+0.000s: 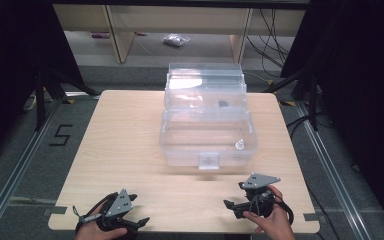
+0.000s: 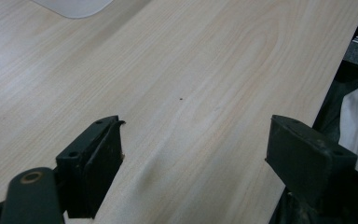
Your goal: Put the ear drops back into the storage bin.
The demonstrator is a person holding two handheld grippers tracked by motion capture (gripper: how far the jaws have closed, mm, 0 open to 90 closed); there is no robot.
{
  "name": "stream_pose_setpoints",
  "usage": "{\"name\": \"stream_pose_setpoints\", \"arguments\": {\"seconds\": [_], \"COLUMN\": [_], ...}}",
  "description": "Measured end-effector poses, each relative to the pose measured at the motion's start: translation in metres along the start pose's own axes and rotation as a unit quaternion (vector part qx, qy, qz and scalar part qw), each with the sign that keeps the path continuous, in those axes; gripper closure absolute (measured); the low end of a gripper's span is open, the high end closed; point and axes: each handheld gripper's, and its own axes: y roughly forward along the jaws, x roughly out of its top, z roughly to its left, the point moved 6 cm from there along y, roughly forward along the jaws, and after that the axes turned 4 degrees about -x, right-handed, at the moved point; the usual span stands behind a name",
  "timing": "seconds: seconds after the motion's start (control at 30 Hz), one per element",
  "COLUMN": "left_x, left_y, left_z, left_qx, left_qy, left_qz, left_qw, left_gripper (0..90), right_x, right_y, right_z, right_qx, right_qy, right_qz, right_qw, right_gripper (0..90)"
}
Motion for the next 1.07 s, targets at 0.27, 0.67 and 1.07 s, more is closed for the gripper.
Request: {"name": "stream_pose_setpoints", "arguments": {"seconds": [0.27,0.67,1.07], "left_x": [0.000,0.000,0.000], "left_y": [0.000,0.000,0.000], "left_z": [0.000,0.000,0.000], "left_qx": [-0.003,-0.003,-0.002], "left_qy": [0.000,0.001,0.001], "left_qz": [0.001,0.003,0.004], "left_qw": [1.0000,1.0000,1.0000], "left_gripper": [17.9,17.9,17.9], "right_x": [-0.013,-0.026,-0.031], "right_y": [0.002,-0.006,-0.010], "right_z": [0.002,0.003,0.005], "right_qx": [-0.008,-0.010,-0.011], "right_qy": [0.000,0.015,0.016], "right_qz": [-0.003,0.002,0.013], "right_qw": [1.0000,0.9998,0.9997], "right_gripper": [18.8,17.3,17.1]}}
